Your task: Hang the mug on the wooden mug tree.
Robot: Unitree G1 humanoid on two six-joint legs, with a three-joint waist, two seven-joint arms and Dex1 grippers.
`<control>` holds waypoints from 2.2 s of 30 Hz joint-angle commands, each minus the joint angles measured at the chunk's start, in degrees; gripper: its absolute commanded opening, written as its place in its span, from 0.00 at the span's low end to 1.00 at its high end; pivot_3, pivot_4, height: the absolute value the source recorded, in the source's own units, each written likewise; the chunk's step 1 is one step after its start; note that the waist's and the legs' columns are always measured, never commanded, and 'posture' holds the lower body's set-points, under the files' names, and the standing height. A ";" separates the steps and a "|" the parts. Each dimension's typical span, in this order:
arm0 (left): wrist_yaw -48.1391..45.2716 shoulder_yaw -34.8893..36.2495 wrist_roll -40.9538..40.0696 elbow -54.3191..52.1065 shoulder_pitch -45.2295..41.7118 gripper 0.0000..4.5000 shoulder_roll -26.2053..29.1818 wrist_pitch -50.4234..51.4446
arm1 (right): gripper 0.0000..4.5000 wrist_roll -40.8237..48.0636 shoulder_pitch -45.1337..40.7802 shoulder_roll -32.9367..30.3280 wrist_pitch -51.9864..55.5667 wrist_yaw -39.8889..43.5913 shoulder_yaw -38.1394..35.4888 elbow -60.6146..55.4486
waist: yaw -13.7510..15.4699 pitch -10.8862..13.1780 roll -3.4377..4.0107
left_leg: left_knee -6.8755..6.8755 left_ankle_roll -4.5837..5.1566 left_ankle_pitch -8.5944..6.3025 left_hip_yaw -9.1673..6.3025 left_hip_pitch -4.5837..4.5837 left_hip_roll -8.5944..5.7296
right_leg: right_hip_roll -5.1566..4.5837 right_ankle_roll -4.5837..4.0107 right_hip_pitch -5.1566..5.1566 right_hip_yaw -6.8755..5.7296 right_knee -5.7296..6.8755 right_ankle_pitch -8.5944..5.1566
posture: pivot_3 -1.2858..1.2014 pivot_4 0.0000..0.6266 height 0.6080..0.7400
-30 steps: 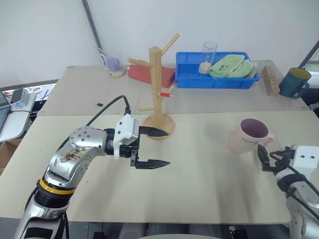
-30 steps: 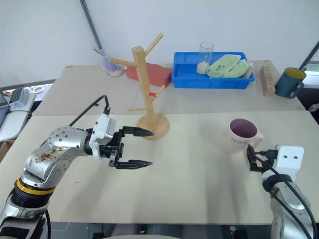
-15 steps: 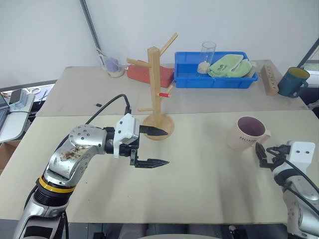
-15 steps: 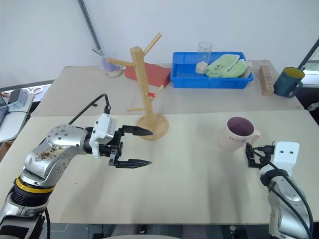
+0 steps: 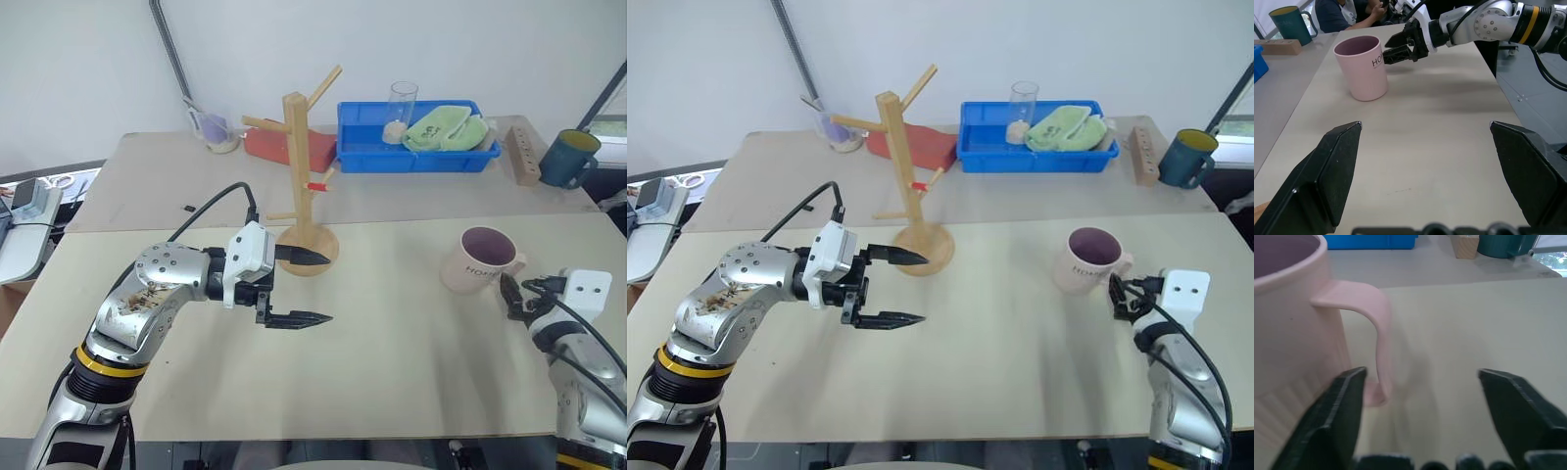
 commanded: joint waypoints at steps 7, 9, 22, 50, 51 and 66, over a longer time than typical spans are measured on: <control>0.81 0.84 0.54 -0.72 -0.17 1.00 0.27 -0.81 | 0.07 1.72 -2.62 -0.25 -4.25 2.41 0.67 1.93 | -0.10 0.00 0.00 | 0.00 0.01 0.01 0.00 0.06 0.00 | 0.81 -0.01 -0.01 1.25 0.00 -0.01 | 0.52 0.24 1.00; 1.62 1.15 0.65 -0.60 -0.08 1.00 -0.01 -0.71 | 0.01 1.65 -2.91 -0.47 -4.81 2.90 0.98 2.00 | -0.11 0.00 0.00 | 0.00 0.01 0.01 0.01 0.07 0.00 | 0.83 -0.01 -0.01 1.29 0.00 -0.01 | 0.52 0.24 1.00; 7.52 14.63 -5.47 -3.42 9.10 1.00 3.37 4.44 | 0.01 -6.14 -3.41 -18.48 -8.93 16.59 11.06 -11.44 | -0.77 0.02 -0.03 | -0.05 0.01 0.00 0.09 0.39 -0.06 | 1.04 -0.02 -0.03 2.01 0.13 -0.01 | 0.52 0.24 1.00; 7.73 31.29 -12.43 -2.53 20.33 1.00 9.16 2.45 | 0.01 -24.70 -61.54 -14.70 -17.28 44.80 48.74 10.23 | -1.49 0.24 -0.48 | -0.34 -0.01 -0.01 0.05 0.86 0.22 | 1.68 -0.49 -0.53 2.66 0.88 -0.21 | 0.52 0.24 1.00; 7.97 30.95 -12.23 -2.52 20.20 1.00 9.20 2.38 | 0.01 -25.11 -62.30 -14.05 -17.34 44.78 48.91 11.11 | -1.51 0.23 -0.48 | -0.33 -0.01 -0.01 0.05 0.84 0.21 | 1.67 -0.51 -0.54 2.67 0.87 -0.21 | 0.52 0.24 1.00; 9.30 27.04 -10.41 -1.95 17.63 1.00 8.45 1.17 | 0.01 -29.07 -66.55 -8.81 -19.40 45.28 50.64 16.44 | -1.67 0.22 -0.45 | -0.33 -0.01 -0.01 0.06 0.79 0.21 | 1.70 -0.56 -0.77 2.72 1.04 -0.16 | 0.52 0.24 1.00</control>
